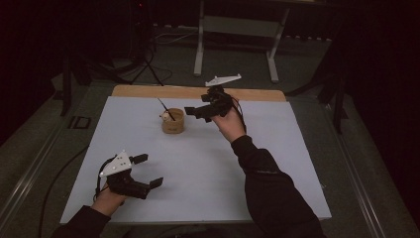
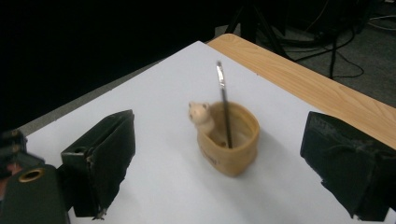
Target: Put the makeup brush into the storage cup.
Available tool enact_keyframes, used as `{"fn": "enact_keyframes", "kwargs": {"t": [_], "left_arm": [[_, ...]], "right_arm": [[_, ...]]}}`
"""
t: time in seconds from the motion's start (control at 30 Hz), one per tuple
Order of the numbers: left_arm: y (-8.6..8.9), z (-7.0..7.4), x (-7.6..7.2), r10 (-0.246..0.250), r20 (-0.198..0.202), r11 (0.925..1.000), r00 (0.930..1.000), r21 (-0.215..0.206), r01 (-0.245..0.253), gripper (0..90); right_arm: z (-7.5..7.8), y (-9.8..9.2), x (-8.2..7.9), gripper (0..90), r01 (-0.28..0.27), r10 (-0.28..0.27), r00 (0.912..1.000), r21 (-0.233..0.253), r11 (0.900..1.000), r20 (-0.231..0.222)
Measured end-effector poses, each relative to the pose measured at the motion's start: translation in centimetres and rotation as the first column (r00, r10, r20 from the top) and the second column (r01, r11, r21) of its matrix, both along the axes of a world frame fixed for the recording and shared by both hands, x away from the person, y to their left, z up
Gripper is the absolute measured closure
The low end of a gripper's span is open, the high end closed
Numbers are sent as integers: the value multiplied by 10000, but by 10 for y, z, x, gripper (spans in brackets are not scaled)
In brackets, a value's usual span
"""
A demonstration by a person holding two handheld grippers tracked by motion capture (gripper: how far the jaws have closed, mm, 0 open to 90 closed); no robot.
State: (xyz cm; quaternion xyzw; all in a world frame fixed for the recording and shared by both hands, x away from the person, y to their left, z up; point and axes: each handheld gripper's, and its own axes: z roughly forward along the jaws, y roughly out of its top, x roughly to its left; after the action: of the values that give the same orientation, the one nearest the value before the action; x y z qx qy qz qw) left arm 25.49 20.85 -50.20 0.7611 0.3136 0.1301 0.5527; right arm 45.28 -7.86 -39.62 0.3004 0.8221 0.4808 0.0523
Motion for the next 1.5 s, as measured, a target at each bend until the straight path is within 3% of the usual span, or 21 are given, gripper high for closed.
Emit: {"fn": "enact_keyframes", "kwargs": {"t": [0.27, 0.57, 0.87, 1.03, 1.33, 1.5], "left_arm": [[-1, 1, 1, -124, 6, 9999, 9999, -113, 124, 0], [-1, 1, 1, -219, -23, 9997, 9998, -123, 219, 0], [-2, 1, 0, -396, -13, 9992, 9992, -114, 395, 0], [-2, 2, 0, -453, 39, 9989, 9990, -122, 453, 0], [-4, 1, 0, -602, -1, 9981, 9982, -147, 602, 0], [-5, -2, 0, -693, -91, 9975, 9976, -139, 692, 0]], "right_arm": [[-5, -31, -26, 125, 44, -44, 10000, -88, 10000, -21], [-12, -62, -56, 114, -54, 54, 9993, 1, 10000, 377], [-28, -90, -88, 109, -59, 59, 9984, 5, 10000, 562], [-39, -107, -102, 109, -15, 11, 9991, 85, 10000, 418], [-59, -135, -121, 107, 551, -563, 9979, 377, 9978, 321], [-71, -156, -131, 107, 1121, -1143, 9926, 523, 9923, 419]]}}
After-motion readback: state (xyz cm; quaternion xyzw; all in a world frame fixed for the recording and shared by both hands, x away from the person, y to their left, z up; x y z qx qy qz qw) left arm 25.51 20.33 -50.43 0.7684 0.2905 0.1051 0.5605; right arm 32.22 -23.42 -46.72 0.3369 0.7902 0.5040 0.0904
